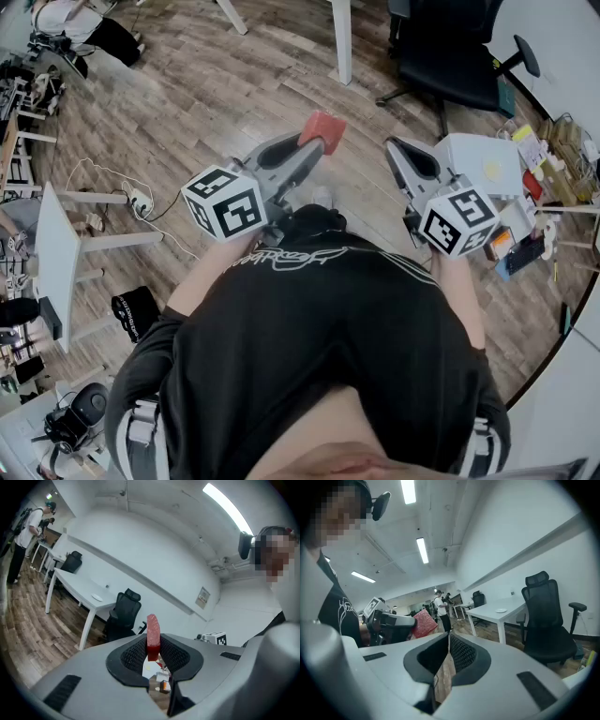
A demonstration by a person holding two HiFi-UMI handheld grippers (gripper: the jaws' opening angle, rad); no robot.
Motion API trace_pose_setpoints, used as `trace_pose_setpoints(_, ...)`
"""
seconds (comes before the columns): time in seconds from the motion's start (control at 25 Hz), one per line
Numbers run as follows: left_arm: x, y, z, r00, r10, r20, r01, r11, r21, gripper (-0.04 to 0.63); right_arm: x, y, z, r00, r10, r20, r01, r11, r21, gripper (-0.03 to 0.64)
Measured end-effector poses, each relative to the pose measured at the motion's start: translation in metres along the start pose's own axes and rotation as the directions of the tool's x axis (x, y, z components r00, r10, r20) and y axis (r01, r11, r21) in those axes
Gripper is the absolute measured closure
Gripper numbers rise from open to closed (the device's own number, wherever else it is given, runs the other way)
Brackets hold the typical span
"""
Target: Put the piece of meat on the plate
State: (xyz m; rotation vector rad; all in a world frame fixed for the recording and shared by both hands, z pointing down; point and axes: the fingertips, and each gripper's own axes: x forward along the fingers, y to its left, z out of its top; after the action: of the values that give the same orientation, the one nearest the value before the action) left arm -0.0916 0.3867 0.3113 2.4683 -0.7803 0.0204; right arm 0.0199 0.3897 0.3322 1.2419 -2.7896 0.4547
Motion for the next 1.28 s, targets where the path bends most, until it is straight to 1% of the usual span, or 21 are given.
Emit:
trace_pose_setpoints(0.12, -0.008, 0.003, -0.002, 1.000, -0.003, -0.004, 0.002, 1.000, -0.013, 0.511, 0.005, 0.010, 0.000, 1.000, 0.004, -0.006, -0.004, 1.000, -0.003, 0.600)
trace_pose_setpoints(0.44, -0.021, 0.004, 0.002, 1.000, 0.000, 0.016, -0.001, 1.000, 0.021, 0.511, 0.015, 0.023, 0.010, 1.000, 0.027, -0.015, -0.028, 1.000, -0.013, 0.600)
trace_pose_setpoints(0.56, -0.020, 0.000, 0.005, 0.999, -0.010, 0.034, 0.010, 1.000, 0.010, 0.511, 0.015, 0.027, 0.012, 0.999, 0.042, -0.018, -0.043, 0.999, -0.008, 0.600)
trace_pose_setpoints(0.72, -0.017, -0.011, 0.007, 0.999, -0.024, 0.039, 0.023, 0.999, 0.022, 0.511, 0.007, 0.027, 0.018, 0.999, 0.045, 0.000, -0.045, 0.999, 0.001, 0.600)
trace_pose_setpoints(0.92, -0.017, -0.023, 0.012, 0.999, -0.037, 0.033, 0.035, 0.998, 0.054, 0.511, -0.001, 0.026, 0.031, 0.998, 0.039, 0.049, -0.040, 0.999, 0.028, 0.600)
trace_pose_setpoints(1.08, -0.014, -0.025, 0.018, 0.998, -0.048, 0.041, 0.045, 0.997, 0.060, 0.511, 0.000, 0.024, 0.034, 0.999, 0.027, 0.039, -0.027, 1.000, -0.008, 0.600)
trace_pose_setpoints(1.28, -0.002, -0.019, 0.022, 0.997, -0.058, 0.046, 0.056, 0.997, 0.047, 0.511, 0.007, 0.011, 0.039, 0.999, 0.013, 0.039, -0.012, 1.000, -0.011, 0.600)
